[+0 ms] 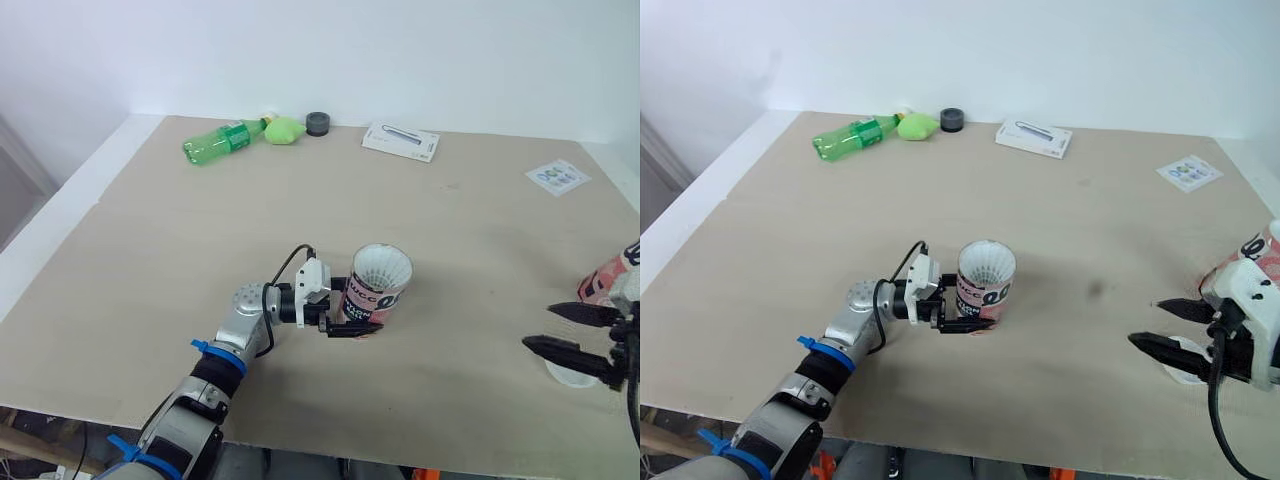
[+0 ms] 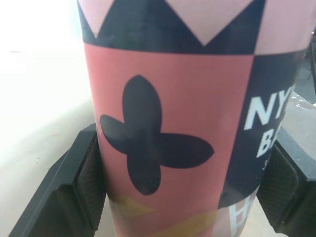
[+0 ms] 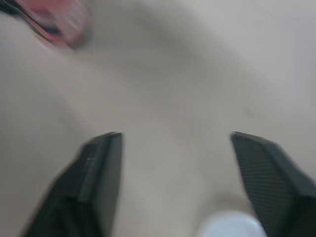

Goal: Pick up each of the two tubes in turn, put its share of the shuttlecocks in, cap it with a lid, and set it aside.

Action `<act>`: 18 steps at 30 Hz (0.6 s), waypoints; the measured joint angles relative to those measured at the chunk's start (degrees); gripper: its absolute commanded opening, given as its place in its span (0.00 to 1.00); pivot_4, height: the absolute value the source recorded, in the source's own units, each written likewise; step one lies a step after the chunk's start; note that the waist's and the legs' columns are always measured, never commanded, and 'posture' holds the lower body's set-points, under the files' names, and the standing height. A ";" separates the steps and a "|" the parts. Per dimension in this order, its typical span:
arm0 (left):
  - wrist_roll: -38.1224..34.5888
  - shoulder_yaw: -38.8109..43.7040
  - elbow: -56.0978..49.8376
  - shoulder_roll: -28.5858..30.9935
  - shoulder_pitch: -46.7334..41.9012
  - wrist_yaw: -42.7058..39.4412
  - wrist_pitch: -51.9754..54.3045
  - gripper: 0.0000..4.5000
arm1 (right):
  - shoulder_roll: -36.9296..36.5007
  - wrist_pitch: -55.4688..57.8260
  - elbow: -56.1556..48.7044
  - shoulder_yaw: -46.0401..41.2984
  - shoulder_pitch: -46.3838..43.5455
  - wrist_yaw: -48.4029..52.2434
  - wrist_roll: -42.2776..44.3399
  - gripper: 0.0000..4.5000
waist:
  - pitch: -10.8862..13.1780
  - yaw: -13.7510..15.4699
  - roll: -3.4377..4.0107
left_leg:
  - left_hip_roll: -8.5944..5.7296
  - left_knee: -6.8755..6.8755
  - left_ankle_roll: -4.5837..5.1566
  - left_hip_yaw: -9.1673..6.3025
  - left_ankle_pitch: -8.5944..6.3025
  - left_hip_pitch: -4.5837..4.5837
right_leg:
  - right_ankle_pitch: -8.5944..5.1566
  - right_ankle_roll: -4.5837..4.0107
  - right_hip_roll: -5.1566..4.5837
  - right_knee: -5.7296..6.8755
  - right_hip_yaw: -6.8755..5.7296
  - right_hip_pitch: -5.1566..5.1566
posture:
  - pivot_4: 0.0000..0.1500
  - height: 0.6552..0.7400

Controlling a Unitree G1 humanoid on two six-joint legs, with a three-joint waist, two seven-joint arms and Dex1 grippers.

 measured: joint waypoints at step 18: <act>0.17 -0.34 -6.01 1.42 4.29 -0.39 3.34 0.82 | -12.45 -21.34 22.31 11.94 -1.44 7.80 -15.52 0.88 | -0.05 -0.66 -0.03 | -0.04 -0.09 -0.09 0.01 -0.06 0.16 | -0.06 -0.02 -0.07 -0.14 -0.01 0.15 | 1.00 0.87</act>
